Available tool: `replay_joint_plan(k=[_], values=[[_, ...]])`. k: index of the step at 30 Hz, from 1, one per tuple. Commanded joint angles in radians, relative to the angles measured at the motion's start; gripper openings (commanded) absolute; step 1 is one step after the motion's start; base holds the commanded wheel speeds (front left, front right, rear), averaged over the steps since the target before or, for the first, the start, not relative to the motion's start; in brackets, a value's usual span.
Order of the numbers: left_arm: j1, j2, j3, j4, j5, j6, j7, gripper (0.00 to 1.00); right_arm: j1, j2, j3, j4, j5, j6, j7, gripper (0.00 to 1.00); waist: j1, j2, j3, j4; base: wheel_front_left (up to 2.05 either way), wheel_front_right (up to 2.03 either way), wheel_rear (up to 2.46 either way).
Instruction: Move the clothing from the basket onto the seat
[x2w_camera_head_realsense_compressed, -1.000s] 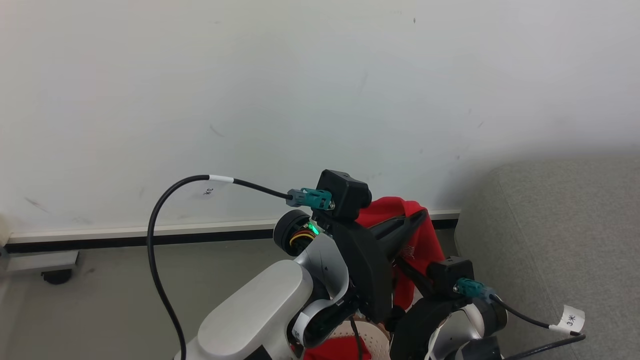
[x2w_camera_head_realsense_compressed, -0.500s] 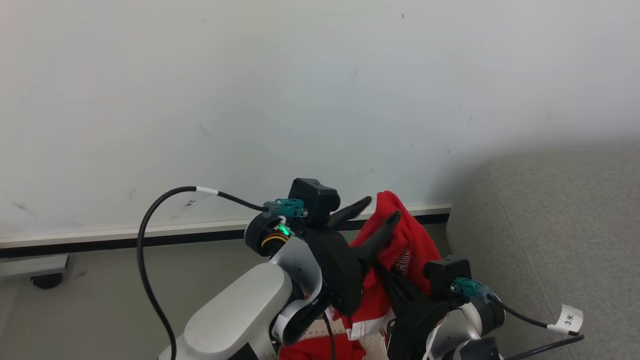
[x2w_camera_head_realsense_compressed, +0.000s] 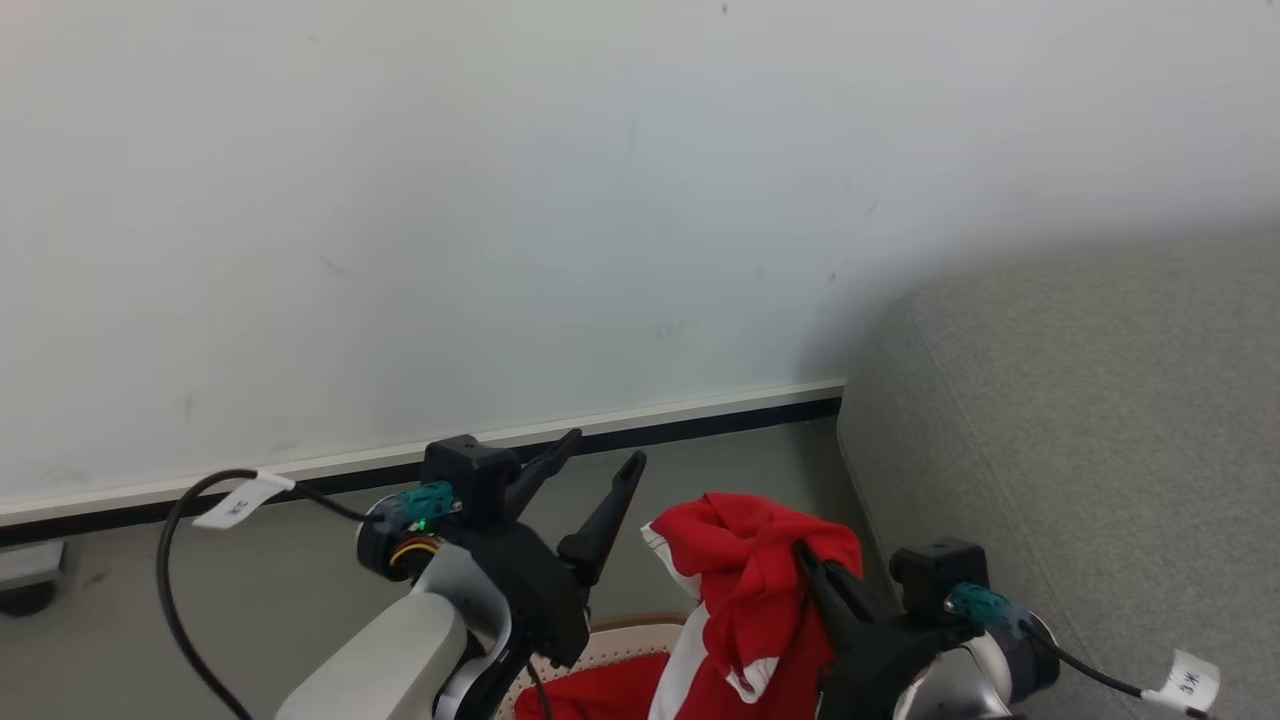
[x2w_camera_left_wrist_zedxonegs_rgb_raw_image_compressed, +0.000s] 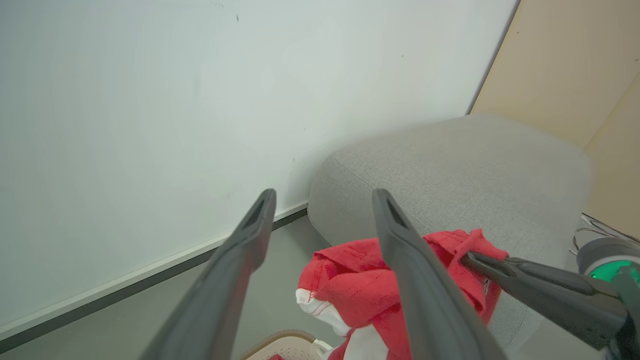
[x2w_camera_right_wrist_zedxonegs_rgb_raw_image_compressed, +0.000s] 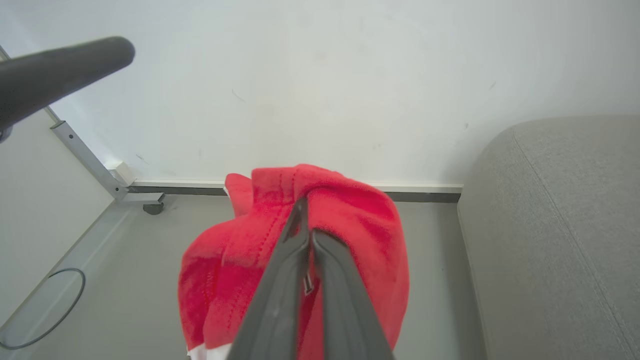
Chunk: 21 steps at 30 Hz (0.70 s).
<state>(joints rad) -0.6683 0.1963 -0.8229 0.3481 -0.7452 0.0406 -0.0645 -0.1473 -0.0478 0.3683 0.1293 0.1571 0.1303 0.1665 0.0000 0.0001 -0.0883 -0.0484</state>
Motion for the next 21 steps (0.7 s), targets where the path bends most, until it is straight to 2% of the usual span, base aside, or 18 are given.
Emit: replay_joint_plan(k=[1,6,11,21], values=[[0.022,0.019,0.000,-0.001,0.022,0.005,-0.021,1.00,0.019,-0.002,-0.010,-0.020,-0.011,0.001,0.005,0.00,0.0000,-0.0001,0.018,-0.043,0.00,0.00,0.00],[0.085,0.079,0.011,-0.018,0.048,0.024,-0.105,1.00,0.087,-0.001,-0.070,-0.103,-0.029,0.001,0.037,0.00,0.0000,-0.0001,0.038,-0.115,0.00,0.00,0.00],[0.161,0.129,0.033,-0.049,0.032,0.047,-0.139,1.00,0.138,-0.002,-0.111,-0.168,-0.026,0.001,0.066,0.00,0.0000,-0.0001,0.056,-0.203,0.00,0.00,0.00],[0.249,0.162,0.037,-0.098,0.008,0.068,-0.143,1.00,0.187,-0.001,-0.162,-0.211,-0.011,0.001,0.061,0.00,0.0000,-0.0001,0.095,-0.353,0.00,0.00,0.00]])
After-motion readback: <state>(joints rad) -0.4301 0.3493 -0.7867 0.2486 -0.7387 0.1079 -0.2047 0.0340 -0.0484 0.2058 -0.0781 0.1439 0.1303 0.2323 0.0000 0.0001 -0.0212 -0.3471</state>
